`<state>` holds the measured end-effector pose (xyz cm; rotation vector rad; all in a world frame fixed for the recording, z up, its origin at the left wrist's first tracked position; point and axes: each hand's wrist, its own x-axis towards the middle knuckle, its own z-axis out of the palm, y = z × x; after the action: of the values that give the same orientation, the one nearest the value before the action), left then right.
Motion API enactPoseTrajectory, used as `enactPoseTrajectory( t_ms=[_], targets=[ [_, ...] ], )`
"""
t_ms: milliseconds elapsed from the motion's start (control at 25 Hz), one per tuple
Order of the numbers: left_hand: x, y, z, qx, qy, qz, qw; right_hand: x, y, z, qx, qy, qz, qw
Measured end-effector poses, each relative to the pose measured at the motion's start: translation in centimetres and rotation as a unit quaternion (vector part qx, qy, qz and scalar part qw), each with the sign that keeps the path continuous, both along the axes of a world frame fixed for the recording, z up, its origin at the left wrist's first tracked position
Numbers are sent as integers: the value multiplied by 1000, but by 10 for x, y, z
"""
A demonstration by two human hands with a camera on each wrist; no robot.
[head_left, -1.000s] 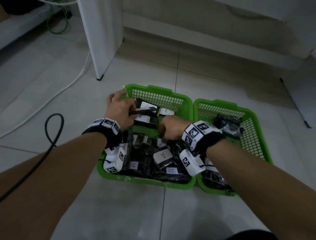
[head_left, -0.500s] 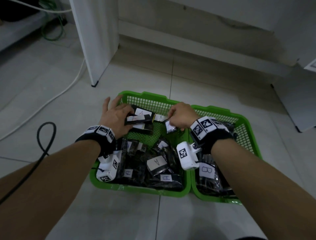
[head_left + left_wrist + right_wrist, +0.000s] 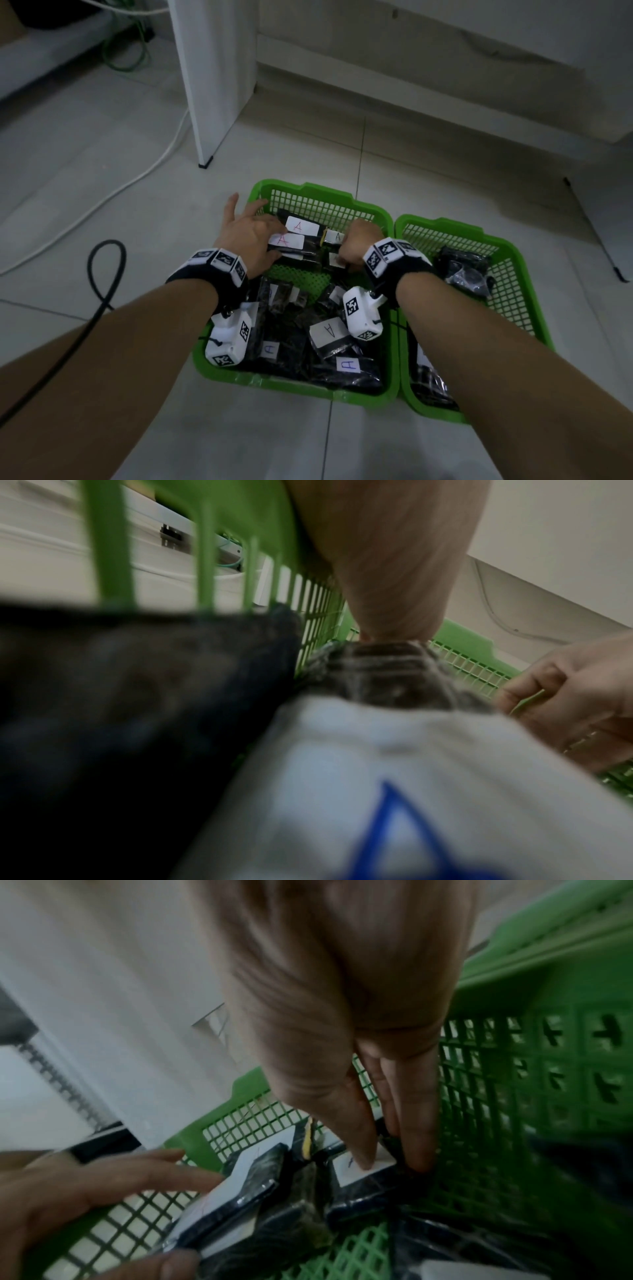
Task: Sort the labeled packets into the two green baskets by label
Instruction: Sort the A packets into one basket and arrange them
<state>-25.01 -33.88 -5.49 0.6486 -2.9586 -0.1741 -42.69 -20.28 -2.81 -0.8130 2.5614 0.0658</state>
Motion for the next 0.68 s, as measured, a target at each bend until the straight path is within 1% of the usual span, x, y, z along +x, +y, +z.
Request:
enactPoseTrajectory(
  t_ms=[80, 200, 280, 360, 480, 680],
  targets=[
    [-2, 0, 1, -3, -5, -1, 1000, -2, 1, -1, -26, -34, -20, 999],
    [-2, 1, 1, 0, 3, 0, 1000, 3, 5, 1, -47, -60, -1, 997],
    [-2, 1, 2, -1, 1, 0, 1000, 5, 6, 2, -37, -74, 16, 996],
    [-2, 1, 1, 0, 1, 0, 1000, -1, 2, 1, -19, -49, 24, 998],
    [-2, 0, 1, 4, -1, 0, 1000, -12, -4, 0, -9, -10, 4, 1000],
    [-1, 0, 0, 6, 2, -2, 1000, -2, 1, -9, -58, 7, -24, 998]
  ],
)
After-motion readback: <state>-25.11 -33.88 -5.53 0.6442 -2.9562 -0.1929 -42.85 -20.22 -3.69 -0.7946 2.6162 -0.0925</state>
